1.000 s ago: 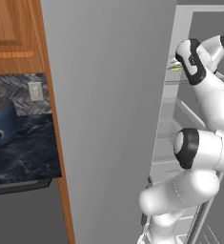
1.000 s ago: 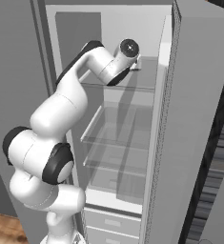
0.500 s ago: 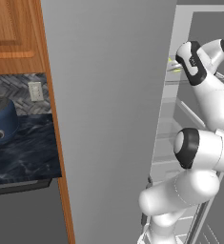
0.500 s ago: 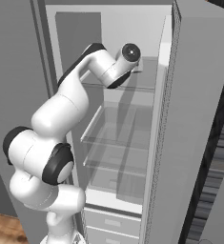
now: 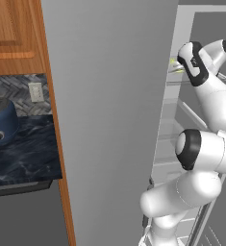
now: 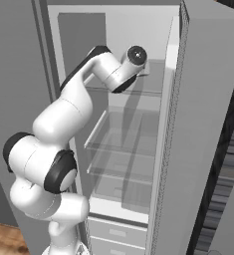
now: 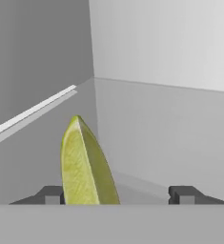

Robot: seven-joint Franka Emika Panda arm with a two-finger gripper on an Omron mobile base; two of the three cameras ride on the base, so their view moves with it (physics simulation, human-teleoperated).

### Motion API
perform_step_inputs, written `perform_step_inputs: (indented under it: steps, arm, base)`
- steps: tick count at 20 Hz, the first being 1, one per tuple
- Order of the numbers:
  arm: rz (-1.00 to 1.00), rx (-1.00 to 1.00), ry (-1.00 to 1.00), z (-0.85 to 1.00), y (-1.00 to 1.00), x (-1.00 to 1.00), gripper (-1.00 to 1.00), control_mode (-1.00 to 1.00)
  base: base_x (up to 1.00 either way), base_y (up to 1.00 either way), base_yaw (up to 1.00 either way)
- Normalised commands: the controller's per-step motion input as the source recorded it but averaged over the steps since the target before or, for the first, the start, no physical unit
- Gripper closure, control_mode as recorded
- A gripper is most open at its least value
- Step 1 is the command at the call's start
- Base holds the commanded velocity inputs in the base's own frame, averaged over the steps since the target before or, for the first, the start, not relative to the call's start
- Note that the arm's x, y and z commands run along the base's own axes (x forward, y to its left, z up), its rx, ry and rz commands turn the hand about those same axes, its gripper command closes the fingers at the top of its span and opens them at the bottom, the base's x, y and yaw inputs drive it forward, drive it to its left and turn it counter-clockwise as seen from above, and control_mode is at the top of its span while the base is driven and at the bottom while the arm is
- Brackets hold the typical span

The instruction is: There is a bowl on the dining counter. Grab a lemon wedge from the fridge and place it in the bowl. Then get the liquor bottle and glass cup from the cabinet and place them next to the bowl.

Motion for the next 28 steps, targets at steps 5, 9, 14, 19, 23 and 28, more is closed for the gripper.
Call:
perform_step_inputs:
  steps: [5,9,14,19,23,28]
  arm:
    - [0.0,0.0,0.0,-0.33,0.02,0.0,1.0,-1.0]
    - [0.0,0.0,0.0,-0.27,0.06,0.0,1.0,-1.0]
    - [0.0,0.0,0.0,-0.06,0.09,-0.24,1.0,-1.0]
    - [0.0,0.0,0.0,0.21,0.3,-0.88,1.0,-1.0]
    - [0.0,0.0,0.0,0.44,0.41,-1.0,1.0,-1.0]
    - [0.0,0.0,0.0,0.49,0.57,-1.0,1.0,-1.0]
  base:
    - [0.0,0.0,0.0]
    - [0.0,0.0,0.0]
    - [0.0,0.0,0.0]
    - [0.0,0.0,0.0]
    - [0.0,0.0,0.0]
    - [0.0,0.0,0.0]
